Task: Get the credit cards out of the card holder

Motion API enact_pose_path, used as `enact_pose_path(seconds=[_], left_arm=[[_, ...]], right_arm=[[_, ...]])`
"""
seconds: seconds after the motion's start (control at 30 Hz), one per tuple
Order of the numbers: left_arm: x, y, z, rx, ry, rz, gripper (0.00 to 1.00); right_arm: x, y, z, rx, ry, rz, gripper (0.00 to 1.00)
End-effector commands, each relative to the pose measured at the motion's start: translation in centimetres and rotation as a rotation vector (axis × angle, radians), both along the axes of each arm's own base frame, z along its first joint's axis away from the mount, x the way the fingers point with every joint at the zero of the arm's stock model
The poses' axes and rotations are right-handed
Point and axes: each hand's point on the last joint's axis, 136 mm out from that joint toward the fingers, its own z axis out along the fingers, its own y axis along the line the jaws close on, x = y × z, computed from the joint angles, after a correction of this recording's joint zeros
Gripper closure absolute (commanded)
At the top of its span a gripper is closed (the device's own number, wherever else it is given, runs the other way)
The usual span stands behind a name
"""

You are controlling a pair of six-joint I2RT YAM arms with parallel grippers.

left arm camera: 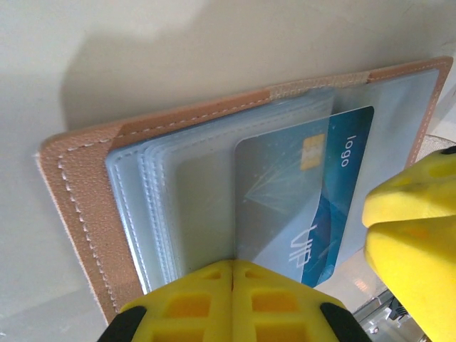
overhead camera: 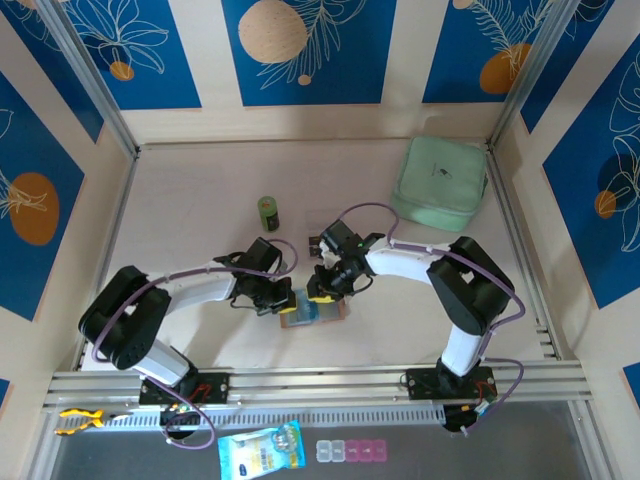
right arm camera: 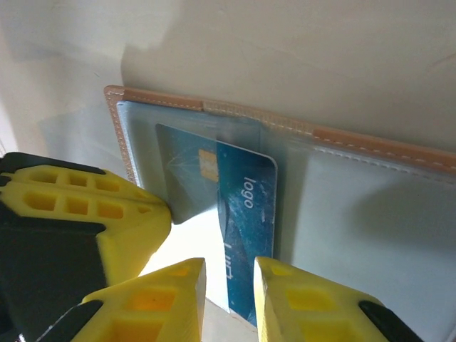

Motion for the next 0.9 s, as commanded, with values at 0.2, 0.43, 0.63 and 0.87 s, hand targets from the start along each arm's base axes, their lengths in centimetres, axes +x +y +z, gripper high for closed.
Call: enact_pose_path(seconds=[0.2,0.43,0.63,0.87], left_arm=[[-0.9,0.7,-1.1,0.046,0.032,-0.009,1.0],[-0.8,0.7,-1.1,0.044,0.031,-0.008,1.0],[-0.8,0.7,-1.1,0.042,0.03,-0.007,1.0],[-0.8,0.6,-1.0,0.041,0.029,-0.008,1.0]], right_arm=[[-0.8,-0.6,-1.5,-0.023,0.067,0.0,0.73],[-1.0,0.0,-1.1,0.02,0.075,0.012,0.74],[-1.0,0.4,-0.4,0.068,0.07,0.006,0.76],[-1.0,0.3,-0.2,0.077,0.059,0.001,0.82]])
